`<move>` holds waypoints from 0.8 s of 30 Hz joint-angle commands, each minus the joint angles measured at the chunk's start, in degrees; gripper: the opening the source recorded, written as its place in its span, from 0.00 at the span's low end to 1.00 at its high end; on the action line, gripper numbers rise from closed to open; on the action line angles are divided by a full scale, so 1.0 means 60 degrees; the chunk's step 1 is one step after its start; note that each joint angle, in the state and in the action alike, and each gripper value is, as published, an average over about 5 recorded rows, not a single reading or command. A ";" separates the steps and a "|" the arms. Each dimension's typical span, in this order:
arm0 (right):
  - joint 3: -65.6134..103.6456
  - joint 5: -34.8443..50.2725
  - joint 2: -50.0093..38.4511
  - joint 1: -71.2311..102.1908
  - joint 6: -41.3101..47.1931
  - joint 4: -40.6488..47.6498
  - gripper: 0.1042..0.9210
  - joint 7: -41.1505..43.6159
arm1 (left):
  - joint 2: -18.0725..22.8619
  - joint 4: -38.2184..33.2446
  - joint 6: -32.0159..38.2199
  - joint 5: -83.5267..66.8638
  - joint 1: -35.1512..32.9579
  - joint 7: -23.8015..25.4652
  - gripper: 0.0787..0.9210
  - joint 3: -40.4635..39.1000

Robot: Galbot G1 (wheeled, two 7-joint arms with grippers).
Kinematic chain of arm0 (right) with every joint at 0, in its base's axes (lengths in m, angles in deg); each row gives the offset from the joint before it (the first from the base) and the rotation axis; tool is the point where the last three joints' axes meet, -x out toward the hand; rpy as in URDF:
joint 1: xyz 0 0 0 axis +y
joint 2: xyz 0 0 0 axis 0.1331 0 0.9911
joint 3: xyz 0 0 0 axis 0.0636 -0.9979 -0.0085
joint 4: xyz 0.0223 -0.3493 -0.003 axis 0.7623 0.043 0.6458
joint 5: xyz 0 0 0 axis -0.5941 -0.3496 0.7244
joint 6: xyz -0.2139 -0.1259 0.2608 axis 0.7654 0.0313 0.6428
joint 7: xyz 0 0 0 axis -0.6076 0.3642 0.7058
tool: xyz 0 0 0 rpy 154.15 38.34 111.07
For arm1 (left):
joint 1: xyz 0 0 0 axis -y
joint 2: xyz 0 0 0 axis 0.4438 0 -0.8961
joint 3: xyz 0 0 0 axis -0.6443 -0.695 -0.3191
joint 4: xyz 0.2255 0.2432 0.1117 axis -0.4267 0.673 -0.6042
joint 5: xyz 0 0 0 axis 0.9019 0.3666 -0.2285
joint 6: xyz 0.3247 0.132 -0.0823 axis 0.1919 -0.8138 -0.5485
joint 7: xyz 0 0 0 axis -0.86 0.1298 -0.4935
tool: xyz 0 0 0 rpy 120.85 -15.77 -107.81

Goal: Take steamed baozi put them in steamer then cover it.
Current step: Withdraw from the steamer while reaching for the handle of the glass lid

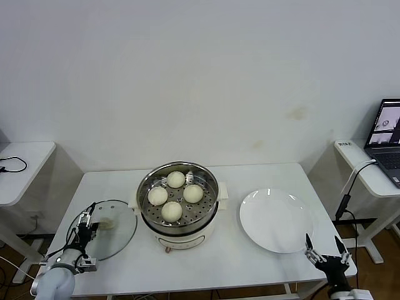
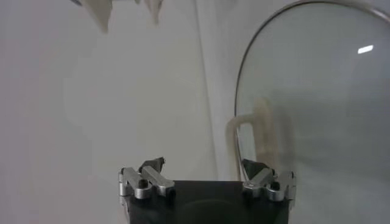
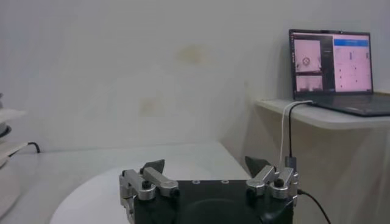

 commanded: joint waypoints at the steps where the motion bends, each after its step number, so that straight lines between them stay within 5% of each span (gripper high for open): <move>1: 0.0011 -0.0004 0.0035 0.0049 -0.0016 0.0009 0.88 0.0016 | 0.0000 0.0531 0.0016 -0.0049 0.0466 -0.0039 0.88 -0.0144; 9: -0.0174 0.0057 0.0151 0.0096 0.0065 -0.0101 0.88 0.0068 | 0.0018 0.0607 0.0062 -0.0157 0.0506 0.0002 0.85 -0.0197; 24: -0.0282 -0.0057 0.0165 0.0130 -0.0059 -0.0095 0.88 0.0105 | 0.0042 0.0572 0.0161 -0.0339 0.0366 -0.0195 0.34 -0.0177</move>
